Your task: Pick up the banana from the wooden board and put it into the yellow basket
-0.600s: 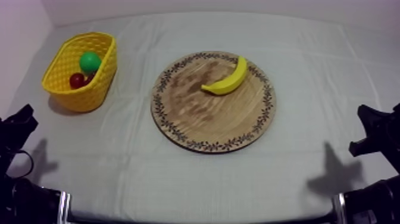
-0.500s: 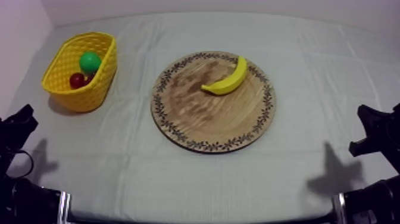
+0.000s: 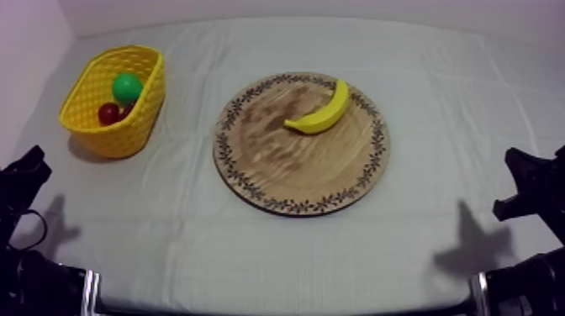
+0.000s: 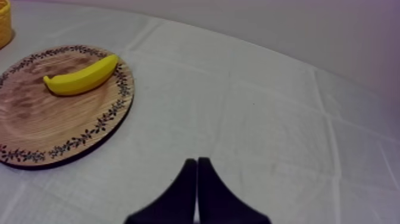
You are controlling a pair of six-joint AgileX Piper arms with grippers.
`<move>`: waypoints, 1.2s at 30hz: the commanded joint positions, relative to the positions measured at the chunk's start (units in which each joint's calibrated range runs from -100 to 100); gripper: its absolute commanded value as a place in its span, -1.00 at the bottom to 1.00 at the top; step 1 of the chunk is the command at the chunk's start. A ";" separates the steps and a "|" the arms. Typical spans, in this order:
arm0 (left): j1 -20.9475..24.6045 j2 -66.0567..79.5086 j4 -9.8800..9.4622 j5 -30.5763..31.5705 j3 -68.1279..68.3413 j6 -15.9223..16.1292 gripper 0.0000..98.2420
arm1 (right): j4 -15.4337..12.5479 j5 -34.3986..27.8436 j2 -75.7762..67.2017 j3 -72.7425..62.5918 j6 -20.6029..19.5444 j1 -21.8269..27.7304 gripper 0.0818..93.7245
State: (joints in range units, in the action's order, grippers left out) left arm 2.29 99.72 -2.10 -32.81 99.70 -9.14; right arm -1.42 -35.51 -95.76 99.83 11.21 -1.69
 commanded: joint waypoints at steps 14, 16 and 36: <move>-10.03 0.27 -0.07 -2.87 -0.53 5.93 -1.00 | -0.02 0.03 0.00 0.05 0.01 0.00 -1.00; -11.24 0.17 -0.10 -3.47 -1.10 6.43 -1.00 | -0.02 0.03 0.00 0.05 0.01 0.00 -1.00; -18.80 -43.82 5.96 -17.77 -37.90 10.66 -1.00 | -0.02 0.03 0.00 0.05 0.00 0.00 -1.00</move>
State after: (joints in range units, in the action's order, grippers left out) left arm -15.91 64.13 3.79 -47.08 70.56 1.50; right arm -1.42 -35.51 -95.76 99.83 11.22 -1.69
